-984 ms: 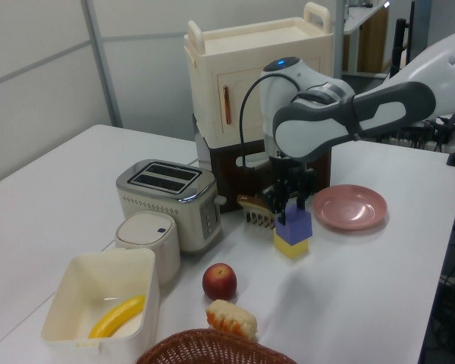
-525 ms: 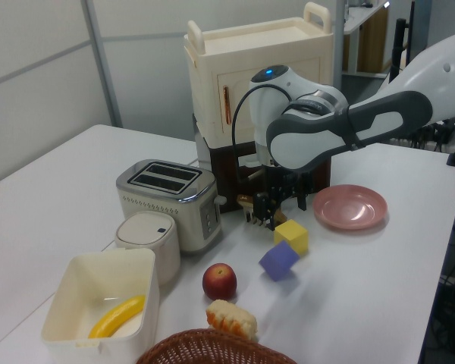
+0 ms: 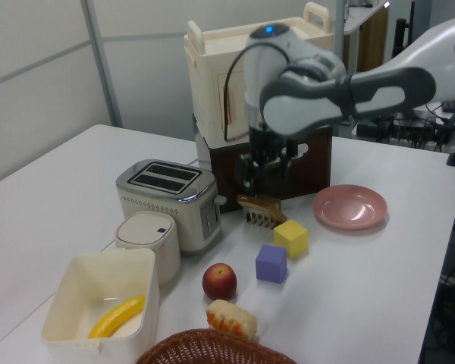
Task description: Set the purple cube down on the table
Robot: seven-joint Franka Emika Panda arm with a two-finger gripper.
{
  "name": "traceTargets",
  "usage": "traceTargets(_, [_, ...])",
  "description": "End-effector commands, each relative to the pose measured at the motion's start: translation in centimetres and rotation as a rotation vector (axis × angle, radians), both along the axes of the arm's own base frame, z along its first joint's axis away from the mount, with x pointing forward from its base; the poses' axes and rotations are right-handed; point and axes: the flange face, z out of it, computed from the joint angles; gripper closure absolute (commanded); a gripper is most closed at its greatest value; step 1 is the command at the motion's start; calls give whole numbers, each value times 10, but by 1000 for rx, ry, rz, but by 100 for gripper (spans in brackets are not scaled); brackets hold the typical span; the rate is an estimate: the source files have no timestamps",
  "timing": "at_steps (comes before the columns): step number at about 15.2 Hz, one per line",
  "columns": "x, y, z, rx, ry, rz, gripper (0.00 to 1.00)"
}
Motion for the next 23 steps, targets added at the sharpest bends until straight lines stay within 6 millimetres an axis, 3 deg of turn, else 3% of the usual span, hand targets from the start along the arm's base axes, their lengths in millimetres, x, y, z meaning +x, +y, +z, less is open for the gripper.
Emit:
traceTargets(1, [6,24,45,17,-11,74,0])
traceTargets(3, [7,43,40,23,7,177,0])
traceTargets(5, [6,46,37,53,21,208,0])
traceTargets(8, [1,28,35,59,81,256,0])
traceTargets(11, [-4,-13,76,56,68,257,0])
traceTargets(16, [-8,-14,77,67,96,265,0])
traceTargets(18, [-7,-5,76,62,101,280,0])
traceTargets(23, [-8,-11,75,62,102,274,0])
